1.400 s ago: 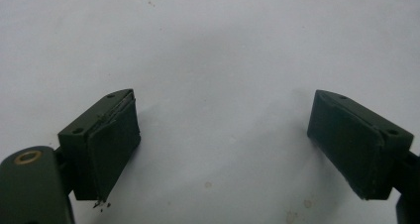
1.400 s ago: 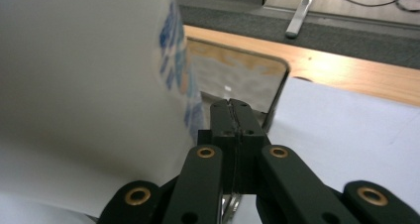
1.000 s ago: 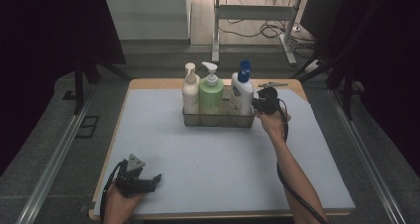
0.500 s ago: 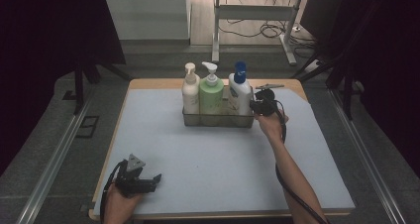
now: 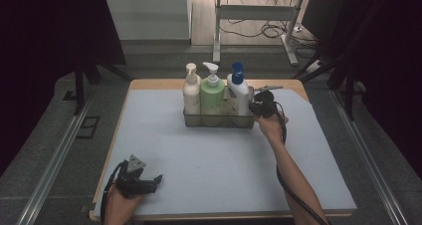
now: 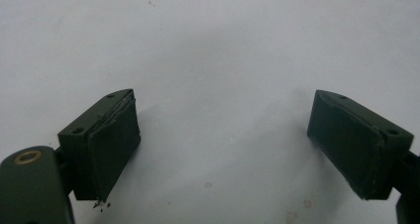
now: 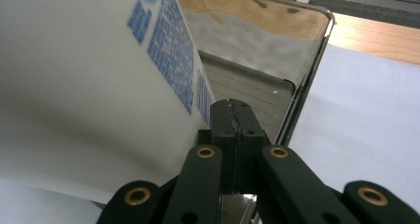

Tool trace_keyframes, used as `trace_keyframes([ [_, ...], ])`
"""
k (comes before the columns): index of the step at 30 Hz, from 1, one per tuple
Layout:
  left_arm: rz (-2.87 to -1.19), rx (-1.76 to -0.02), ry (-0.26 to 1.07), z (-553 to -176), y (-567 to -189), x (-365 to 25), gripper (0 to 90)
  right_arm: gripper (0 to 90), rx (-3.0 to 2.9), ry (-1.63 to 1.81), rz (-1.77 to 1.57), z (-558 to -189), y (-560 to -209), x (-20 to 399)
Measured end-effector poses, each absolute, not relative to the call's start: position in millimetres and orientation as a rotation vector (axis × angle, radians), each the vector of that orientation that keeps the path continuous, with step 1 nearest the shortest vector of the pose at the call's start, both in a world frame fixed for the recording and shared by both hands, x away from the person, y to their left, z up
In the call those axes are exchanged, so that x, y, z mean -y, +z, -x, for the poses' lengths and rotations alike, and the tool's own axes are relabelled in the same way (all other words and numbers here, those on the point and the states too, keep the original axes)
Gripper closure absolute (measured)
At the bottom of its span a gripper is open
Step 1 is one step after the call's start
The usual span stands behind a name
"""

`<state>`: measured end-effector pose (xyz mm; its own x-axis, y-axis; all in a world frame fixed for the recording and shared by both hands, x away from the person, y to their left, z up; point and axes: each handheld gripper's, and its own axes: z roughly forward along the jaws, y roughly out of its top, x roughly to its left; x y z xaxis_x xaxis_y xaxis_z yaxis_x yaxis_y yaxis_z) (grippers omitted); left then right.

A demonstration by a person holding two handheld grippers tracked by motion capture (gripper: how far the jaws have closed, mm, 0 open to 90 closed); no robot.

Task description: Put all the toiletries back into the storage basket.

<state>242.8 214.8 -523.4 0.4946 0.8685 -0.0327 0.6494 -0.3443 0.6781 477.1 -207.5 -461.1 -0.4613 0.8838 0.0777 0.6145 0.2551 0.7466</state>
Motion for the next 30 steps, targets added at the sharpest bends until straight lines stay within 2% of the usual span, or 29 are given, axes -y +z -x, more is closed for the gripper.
trace_keyframes([
  [30,-2.106,-1.242,0.445,-242.9,-523.3,-214.8,12.3,88.0,-2.243,1.044,-1.336,-475.8,-464.4,189.6],
])
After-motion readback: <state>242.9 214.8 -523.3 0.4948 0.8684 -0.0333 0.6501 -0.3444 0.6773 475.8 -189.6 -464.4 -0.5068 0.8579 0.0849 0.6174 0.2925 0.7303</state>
